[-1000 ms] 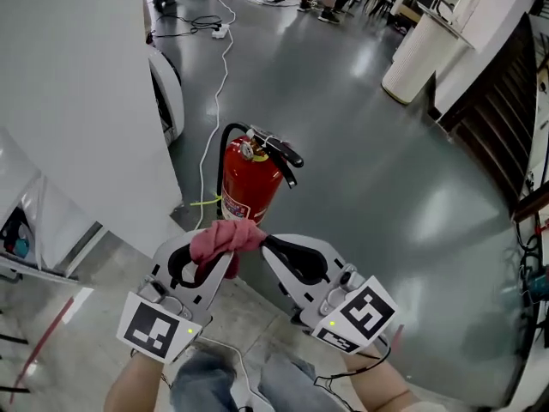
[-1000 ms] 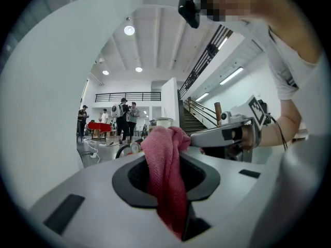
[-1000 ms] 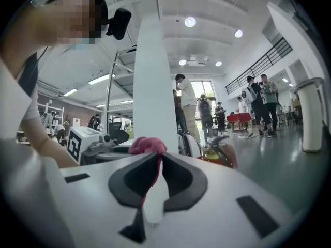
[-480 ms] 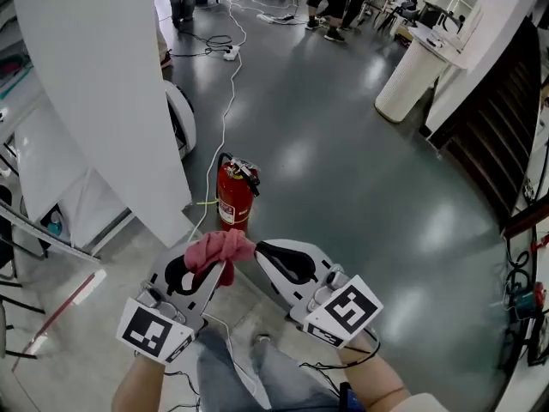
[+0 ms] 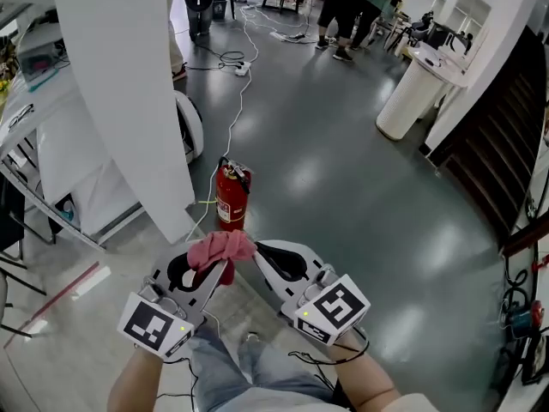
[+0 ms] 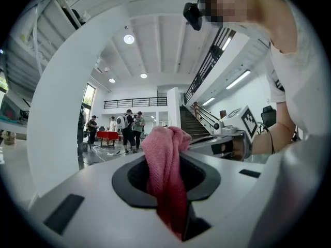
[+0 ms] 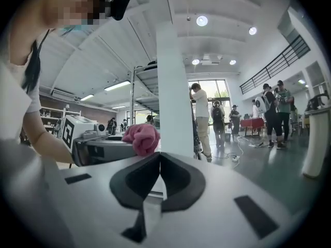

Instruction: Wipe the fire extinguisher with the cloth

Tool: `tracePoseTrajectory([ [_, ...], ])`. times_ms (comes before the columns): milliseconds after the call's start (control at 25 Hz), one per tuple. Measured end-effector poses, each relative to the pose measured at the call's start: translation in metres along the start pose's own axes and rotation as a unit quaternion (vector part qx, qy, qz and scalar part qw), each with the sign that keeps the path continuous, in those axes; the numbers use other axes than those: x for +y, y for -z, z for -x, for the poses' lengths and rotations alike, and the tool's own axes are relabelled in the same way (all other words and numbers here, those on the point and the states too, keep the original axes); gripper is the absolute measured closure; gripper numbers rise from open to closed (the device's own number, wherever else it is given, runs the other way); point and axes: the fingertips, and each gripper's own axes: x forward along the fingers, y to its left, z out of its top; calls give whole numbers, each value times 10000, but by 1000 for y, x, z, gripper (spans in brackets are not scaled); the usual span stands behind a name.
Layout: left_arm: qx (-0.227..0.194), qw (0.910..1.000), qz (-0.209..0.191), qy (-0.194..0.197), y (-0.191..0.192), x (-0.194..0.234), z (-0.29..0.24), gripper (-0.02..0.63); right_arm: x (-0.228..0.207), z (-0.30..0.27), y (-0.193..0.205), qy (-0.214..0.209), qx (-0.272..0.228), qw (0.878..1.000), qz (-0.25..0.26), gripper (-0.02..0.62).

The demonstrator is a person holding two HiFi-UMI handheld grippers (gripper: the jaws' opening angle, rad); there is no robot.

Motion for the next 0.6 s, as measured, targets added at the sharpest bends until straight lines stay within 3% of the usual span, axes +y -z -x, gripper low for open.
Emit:
tracePoseTrajectory([
  [320, -115, 9999, 32, -125, -3, -16, 10, 508, 17, 15, 1, -99, -68, 9999, -35, 584],
  [600, -233, 9996, 146, -96, -24, -29, 14, 508, 28, 25, -24, -164, -214, 9996, -32, 584],
])
